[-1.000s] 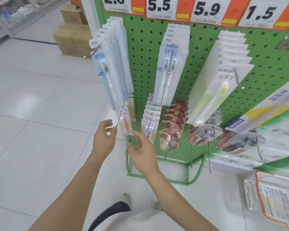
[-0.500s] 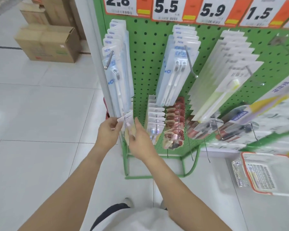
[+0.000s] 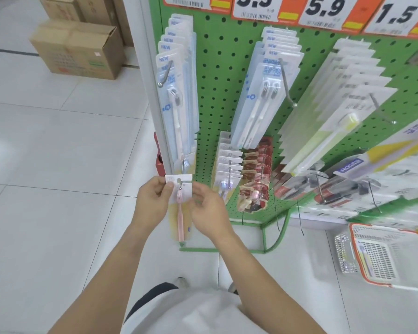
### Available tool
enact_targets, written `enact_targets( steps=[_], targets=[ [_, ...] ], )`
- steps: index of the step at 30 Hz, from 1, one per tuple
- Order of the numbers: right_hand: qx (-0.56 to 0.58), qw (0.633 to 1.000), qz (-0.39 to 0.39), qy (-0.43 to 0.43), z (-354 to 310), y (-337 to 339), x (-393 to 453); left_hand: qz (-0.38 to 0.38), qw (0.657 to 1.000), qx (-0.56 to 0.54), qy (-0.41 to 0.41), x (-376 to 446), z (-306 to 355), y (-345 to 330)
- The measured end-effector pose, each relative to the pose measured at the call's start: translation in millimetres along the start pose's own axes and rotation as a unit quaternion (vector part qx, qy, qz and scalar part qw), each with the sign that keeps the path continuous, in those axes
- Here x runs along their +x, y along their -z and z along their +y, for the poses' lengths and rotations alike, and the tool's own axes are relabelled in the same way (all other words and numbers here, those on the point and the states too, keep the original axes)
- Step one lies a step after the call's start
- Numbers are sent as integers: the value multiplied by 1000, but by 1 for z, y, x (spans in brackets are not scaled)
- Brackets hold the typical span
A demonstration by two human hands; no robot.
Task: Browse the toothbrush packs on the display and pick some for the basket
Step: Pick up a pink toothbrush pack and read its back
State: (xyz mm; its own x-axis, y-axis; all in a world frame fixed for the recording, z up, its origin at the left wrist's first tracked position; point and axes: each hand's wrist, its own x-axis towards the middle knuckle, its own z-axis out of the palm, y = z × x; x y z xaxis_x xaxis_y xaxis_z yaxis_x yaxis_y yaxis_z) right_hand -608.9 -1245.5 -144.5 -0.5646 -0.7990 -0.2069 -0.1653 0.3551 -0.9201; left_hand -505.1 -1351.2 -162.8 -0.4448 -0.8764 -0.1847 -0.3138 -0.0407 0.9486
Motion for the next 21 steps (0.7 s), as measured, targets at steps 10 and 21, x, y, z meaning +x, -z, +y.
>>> enact_targets(
  steps=[10, 21],
  targets=[
    [1, 999, -33, 0, 11, 13, -9, 41, 999, -21, 3, -57, 18, 3],
    [187, 978, -81, -50, 27, 56, -39, -73, 996, -43, 18, -90, 50, -17]
  ],
)
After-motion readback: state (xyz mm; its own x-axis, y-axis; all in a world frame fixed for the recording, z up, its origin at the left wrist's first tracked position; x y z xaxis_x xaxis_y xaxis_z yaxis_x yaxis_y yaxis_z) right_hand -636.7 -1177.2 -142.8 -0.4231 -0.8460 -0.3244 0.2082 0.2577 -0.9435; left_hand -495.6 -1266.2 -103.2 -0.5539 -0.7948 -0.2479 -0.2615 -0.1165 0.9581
